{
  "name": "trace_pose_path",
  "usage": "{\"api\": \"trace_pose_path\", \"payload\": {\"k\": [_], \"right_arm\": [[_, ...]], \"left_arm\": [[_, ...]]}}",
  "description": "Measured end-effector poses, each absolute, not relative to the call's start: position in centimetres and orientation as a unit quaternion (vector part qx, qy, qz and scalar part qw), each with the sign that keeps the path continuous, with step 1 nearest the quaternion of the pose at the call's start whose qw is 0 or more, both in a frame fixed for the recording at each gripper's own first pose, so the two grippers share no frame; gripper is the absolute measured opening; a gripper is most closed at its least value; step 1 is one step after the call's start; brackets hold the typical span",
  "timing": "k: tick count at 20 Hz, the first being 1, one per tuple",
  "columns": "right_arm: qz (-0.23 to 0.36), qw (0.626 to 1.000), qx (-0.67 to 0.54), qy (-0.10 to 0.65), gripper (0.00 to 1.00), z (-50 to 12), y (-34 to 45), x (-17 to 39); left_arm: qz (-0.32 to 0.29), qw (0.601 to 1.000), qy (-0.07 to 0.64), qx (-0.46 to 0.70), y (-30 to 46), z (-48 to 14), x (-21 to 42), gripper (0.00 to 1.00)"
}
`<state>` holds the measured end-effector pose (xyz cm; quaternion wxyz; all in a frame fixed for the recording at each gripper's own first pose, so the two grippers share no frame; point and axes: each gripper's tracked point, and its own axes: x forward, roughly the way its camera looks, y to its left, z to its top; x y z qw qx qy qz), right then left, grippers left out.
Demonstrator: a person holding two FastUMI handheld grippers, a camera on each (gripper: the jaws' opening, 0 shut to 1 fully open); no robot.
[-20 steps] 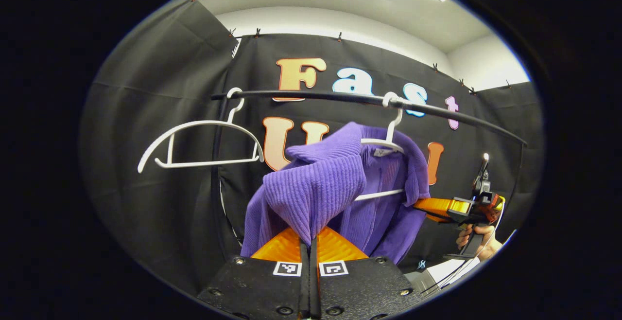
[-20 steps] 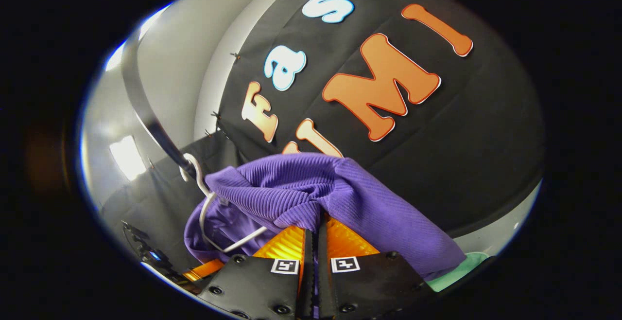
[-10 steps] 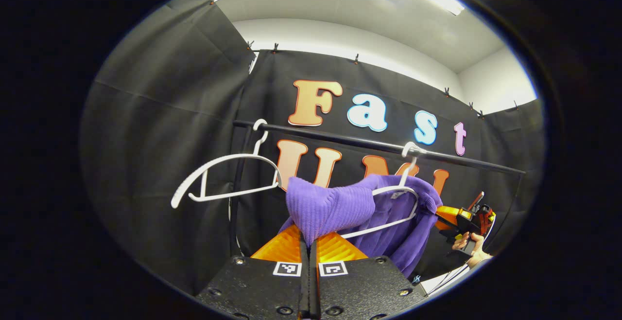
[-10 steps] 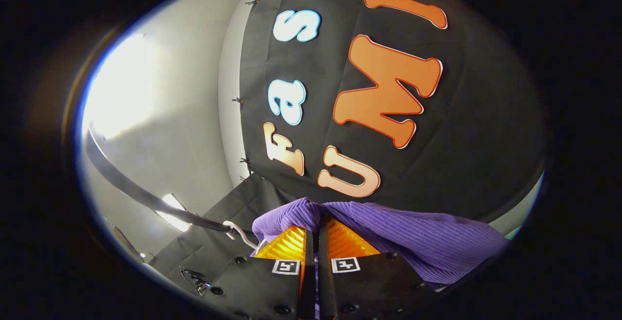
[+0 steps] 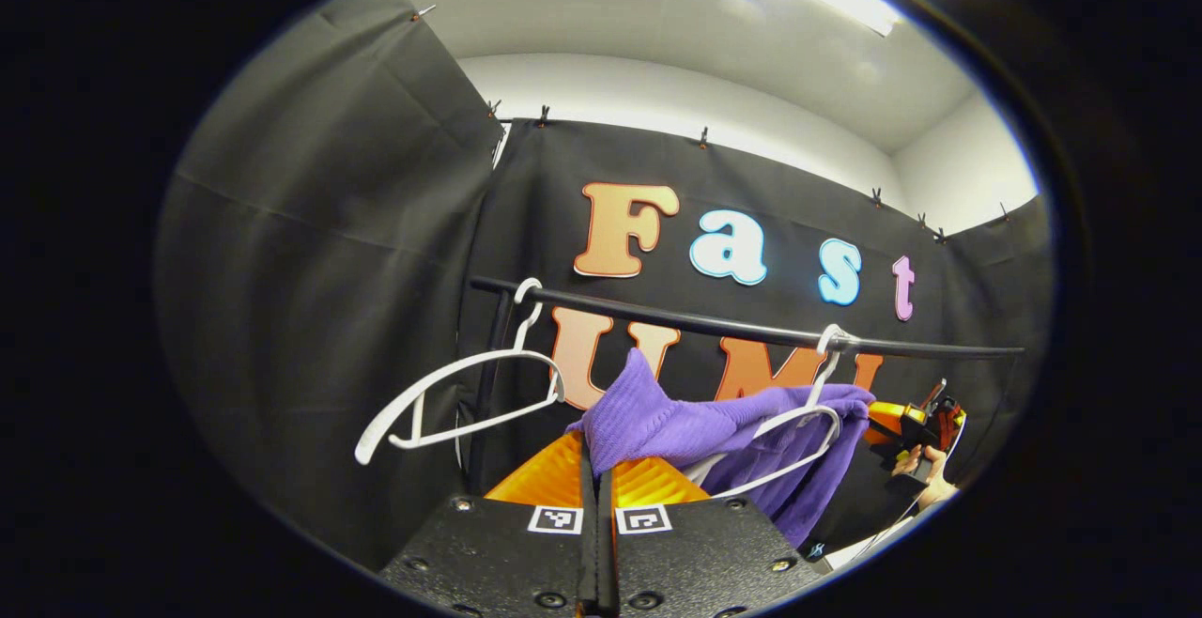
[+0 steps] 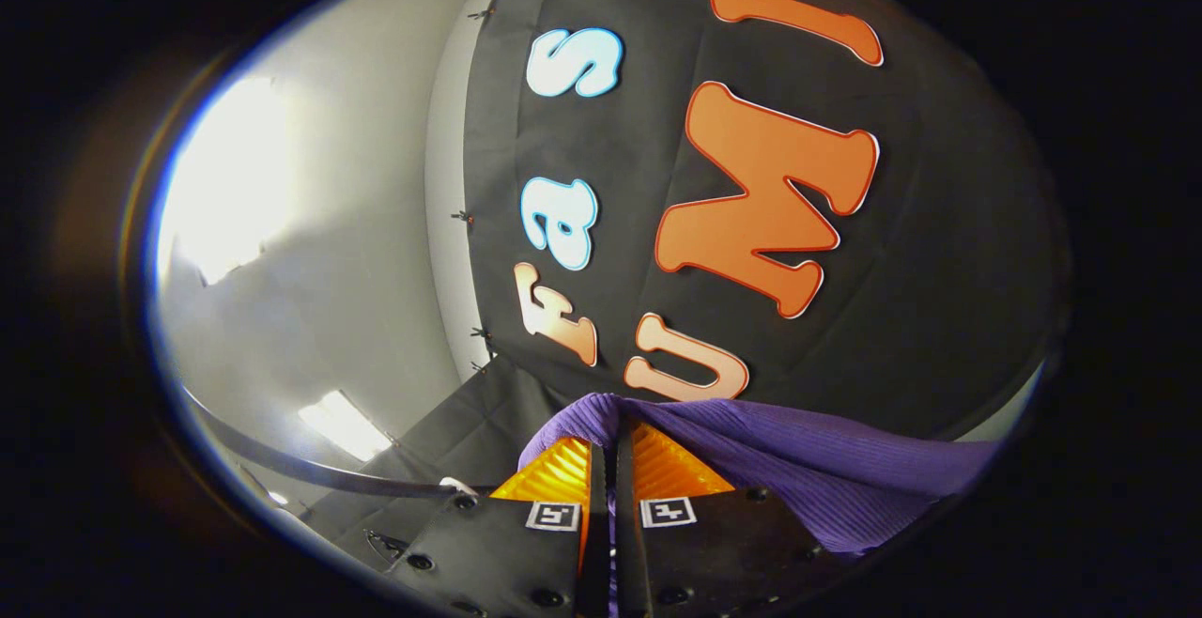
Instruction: Grasp the clothes on the hanger with both hands and then place them into the laundry hamper below.
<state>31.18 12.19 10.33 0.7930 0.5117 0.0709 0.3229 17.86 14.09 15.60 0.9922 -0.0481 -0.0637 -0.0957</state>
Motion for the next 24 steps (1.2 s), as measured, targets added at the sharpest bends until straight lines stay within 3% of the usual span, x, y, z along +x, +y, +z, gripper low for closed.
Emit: {"api": "trace_pose_path", "payload": {"k": [9,24], "right_arm": [[0.267,0.820,0.495,0.102,0.10,6.6,10.7,36.0],[0.192,0.843,0.459,0.201,0.10,-7.6,11.1,34.9]], "left_arm": [[-0.121,0.991,-0.036,-0.053,12.7,13.6,23.6,0.00],[-0.087,0.992,0.063,-0.059,15.6,3.6,24.8,0.01]]}}
